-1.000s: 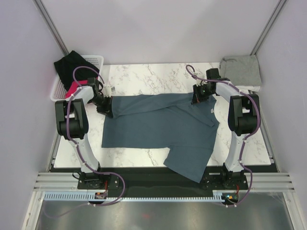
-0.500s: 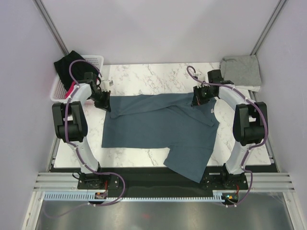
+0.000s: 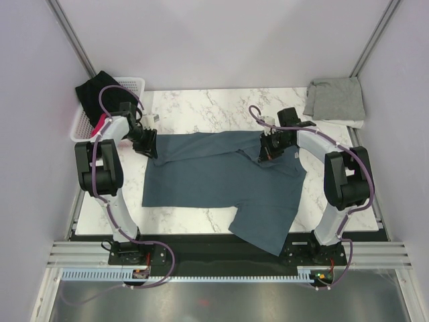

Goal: Fold and stack the t-shirts
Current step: Fold the tshirt

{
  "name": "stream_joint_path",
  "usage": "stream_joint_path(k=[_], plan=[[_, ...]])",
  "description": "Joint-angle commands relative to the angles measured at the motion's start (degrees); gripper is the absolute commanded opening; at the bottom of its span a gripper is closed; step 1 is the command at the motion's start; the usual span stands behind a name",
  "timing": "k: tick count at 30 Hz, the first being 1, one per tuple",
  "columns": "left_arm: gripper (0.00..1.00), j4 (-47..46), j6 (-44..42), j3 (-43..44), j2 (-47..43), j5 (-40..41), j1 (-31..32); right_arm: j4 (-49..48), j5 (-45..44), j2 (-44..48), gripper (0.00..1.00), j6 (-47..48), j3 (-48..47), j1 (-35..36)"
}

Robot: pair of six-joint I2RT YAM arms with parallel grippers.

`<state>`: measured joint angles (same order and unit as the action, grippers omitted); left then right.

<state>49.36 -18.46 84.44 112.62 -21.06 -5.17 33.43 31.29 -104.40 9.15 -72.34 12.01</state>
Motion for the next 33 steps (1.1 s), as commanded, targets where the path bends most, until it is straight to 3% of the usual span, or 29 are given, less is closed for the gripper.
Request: stream_joint_path(k=[1, 17, 25, 29, 33], plan=[[0.34, 0.5, 1.2, -0.3, 0.6, -1.3, -0.4, -0.6, 2.1, 3.9, 0.00, -0.5, 2.1, 1.2], [0.30, -0.3, 2.3, 0.4, 3.0, -2.0, -0.3, -1.2, 1.8, 4.1, 0.00, -0.5, 4.2, 2.7], [0.44, -0.3, 2.4, -0.1, 3.7, -0.7, -0.3, -1.5, 1.8, 2.7, 0.00, -0.6, 2.9, 2.8], [0.35, -0.2, 3.0, 0.2, 4.5, -1.6, -0.3, -1.4, 1.6, 2.4, 0.00, -0.6, 2.3, 2.8], [0.33, -0.3, 3.0, 0.4, 5.1, -1.5, -0.3, -1.5, 1.5, 2.2, 0.00, -0.6, 2.2, 2.8]])
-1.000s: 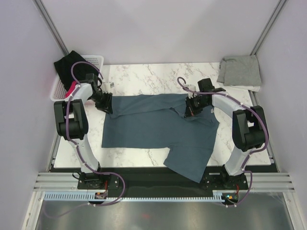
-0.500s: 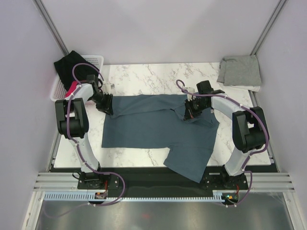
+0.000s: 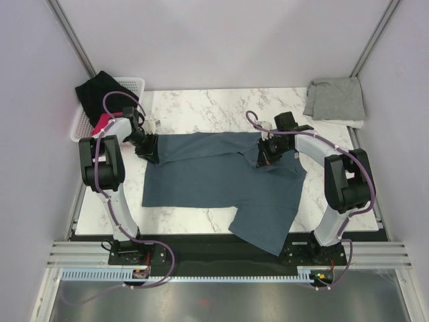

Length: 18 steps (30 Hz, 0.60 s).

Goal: Fold and stack the t-shirts
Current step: Fold the tshirt

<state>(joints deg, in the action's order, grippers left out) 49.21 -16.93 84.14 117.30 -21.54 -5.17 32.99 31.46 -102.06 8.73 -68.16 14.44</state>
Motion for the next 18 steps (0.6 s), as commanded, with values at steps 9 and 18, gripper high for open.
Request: stream_joint_path(k=[9, 18], plan=[[0.02, -0.1, 0.9, 0.9, -2.7, 0.4, -0.3, -1.1, 1.1, -0.7, 0.00, -0.1, -2.5, 0.3], [0.02, 0.4, -1.0, 4.1, -6.1, 2.6, -0.4, -1.3, 0.9, -0.9, 0.00, 0.2, -2.1, 0.2]])
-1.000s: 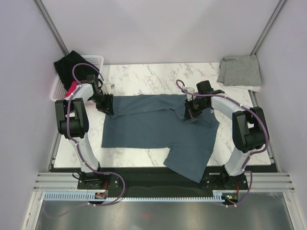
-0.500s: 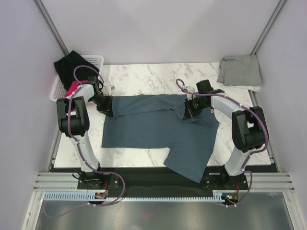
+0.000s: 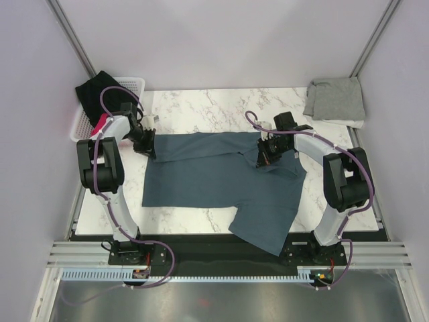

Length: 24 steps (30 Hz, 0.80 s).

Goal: Fold and stack the t-shirts
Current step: Fold the tshirt

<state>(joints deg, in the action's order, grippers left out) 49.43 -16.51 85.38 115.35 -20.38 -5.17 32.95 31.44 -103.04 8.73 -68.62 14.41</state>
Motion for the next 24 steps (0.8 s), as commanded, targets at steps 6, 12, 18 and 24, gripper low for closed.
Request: stream_joint_path(k=[6, 12, 18, 24], plan=[[0.02, 1.4, -3.3, 3.6, -4.0, 3.1, -0.3, -1.2, 1.0, 0.2, 0.00, 0.3, -1.4, 0.4], [0.02, 2.5, -6.1, 4.9, -2.6, 5.8, -0.5, -0.7, 1.3, 0.8, 0.00, 0.7, -0.4, 0.5], [0.02, 5.9, -7.0, 7.5, -0.5, 5.6, -0.9, -0.3, 1.8, 2.0, 0.00, 0.7, 1.6, 1.3], [0.02, 9.5, -7.5, 8.1, 1.9, 5.1, -1.0, 0.7, 3.2, 2.7, 0.00, 1.3, 3.1, 1.7]])
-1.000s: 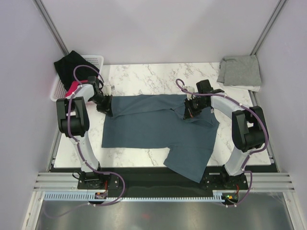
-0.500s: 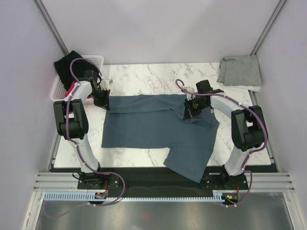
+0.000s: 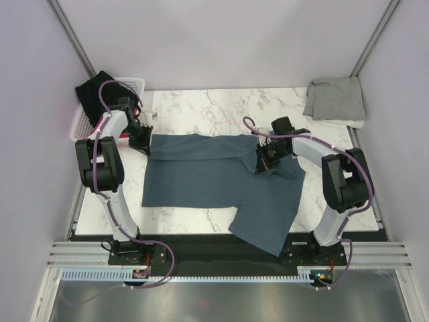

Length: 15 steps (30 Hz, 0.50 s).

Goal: Fold and stack the t-shirts
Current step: Fold the tshirt

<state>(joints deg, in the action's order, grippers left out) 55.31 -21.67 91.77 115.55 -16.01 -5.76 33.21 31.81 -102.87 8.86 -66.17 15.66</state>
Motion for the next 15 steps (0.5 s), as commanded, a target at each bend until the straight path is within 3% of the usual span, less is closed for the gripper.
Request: stream_joint_path(k=[1, 2, 4, 5, 6, 7, 9, 15], plan=[[0.03, 3.8, -2.1, 1.7, 2.0, 0.5, -0.4, 0.7, 3.2, 2.6, 0.00, 1.3, 0.9, 0.5], [0.04, 3.7, -1.5, 1.5, 2.3, 0.1, -0.5, 1.0, 3.7, 2.6, 0.00, 1.3, 1.1, 0.7], [0.24, 3.8, -0.7, 1.5, 2.5, -0.4, -0.4, 1.1, 3.9, 2.7, 0.03, 1.4, 1.2, 1.0], [0.33, 3.7, -0.5, 1.5, 2.3, -0.9, -0.4, 1.4, 3.5, 2.8, 0.10, 1.4, 1.0, 1.1], [0.39, 3.2, -0.2, 1.7, 2.0, -1.2, -0.5, 1.6, 3.2, 2.8, 0.26, 1.5, 0.6, 1.0], [0.53, 3.0, 0.0, 1.8, 0.8, -1.4, -0.5, 1.9, 2.7, 3.1, 0.32, 1.6, 0.1, 1.1], [0.60, 2.4, 1.2, 3.4, -0.4, -2.1, -0.5, 3.0, 1.7, 3.7, 0.40, 1.9, -2.0, 1.0], [0.64, 2.5, 4.4, 13.1, 2.7, -2.1, -0.4, 2.3, -0.1, 3.6, 0.45, 0.6, -6.6, 0.3]])
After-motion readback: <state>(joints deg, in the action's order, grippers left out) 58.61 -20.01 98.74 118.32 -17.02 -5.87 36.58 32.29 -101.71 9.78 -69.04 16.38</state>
